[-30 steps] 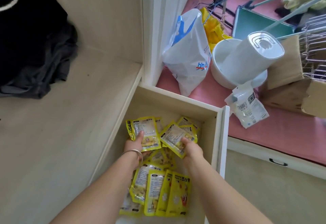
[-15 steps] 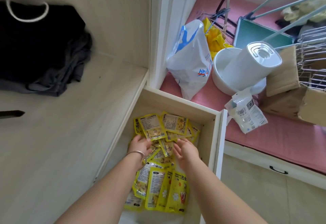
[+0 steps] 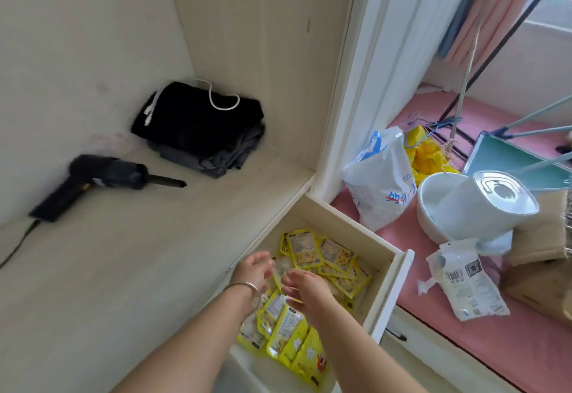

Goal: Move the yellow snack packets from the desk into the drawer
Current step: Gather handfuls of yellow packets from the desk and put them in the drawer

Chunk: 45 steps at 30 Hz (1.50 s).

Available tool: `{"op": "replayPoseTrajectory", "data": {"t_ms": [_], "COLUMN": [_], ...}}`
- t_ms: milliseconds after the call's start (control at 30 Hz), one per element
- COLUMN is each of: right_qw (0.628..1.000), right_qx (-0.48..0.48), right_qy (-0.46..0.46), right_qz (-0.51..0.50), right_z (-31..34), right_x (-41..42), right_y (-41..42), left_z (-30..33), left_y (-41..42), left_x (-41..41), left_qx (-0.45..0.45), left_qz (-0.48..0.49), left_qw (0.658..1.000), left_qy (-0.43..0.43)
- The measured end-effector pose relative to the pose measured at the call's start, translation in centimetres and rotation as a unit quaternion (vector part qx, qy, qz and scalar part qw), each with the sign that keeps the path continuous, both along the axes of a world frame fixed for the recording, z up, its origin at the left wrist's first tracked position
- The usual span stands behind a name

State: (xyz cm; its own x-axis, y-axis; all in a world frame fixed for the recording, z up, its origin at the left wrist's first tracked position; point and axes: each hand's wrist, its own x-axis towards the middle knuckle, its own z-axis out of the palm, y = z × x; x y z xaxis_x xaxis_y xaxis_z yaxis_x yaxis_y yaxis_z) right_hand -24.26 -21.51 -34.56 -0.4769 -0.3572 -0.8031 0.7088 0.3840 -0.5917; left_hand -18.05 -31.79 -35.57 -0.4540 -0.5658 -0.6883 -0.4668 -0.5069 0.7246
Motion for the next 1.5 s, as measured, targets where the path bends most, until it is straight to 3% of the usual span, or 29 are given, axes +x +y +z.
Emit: {"op": "replayPoseTrajectory", "data": {"t_ms": [167, 367, 567, 1067, 1367, 1433, 1500], "right_qw": [0.991, 0.966, 0.938, 0.812, 0.748, 0.724, 0.673], "right_qx": [-0.066, -0.097, -0.099, -0.109, -0.089, -0.102, -0.123], "right_qy": [0.03, 0.056, 0.022, 0.01, 0.039, 0.076, 0.148], "right_qz": [0.108, 0.233, 0.33, 0.574, 0.657, 0.678, 0.714], "right_z": [5.3, 8.5, 8.4, 9.8, 7.6, 7.0, 6.0], "right_x": [3.8, 10.0, 21.5, 54.1, 63.7, 64.9, 66.1], "right_y": [-0.1, -1.0, -2.2, 1.3, -1.3, -3.1, -5.1], "left_z": [5.8, 10.1, 11.7, 11.2, 8.0, 7.4, 6.7], "left_y": [1.2, 4.1, 5.8, 15.2, 16.1, 14.8, 13.3], "left_x": [5.1, 13.5, 26.0, 60.5, 70.3, 71.6, 72.9], "left_qx": [-0.049, -0.102, -0.11, -0.139, -0.091, -0.078, -0.073], "left_qz": [0.125, 0.211, 0.366, 0.6, 0.676, 0.677, 0.679], "left_qw": [0.99, 0.97, 0.923, 0.787, 0.731, 0.731, 0.73], "left_qy": [0.049, 0.064, 0.045, 0.026, 0.016, 0.022, 0.004]}}
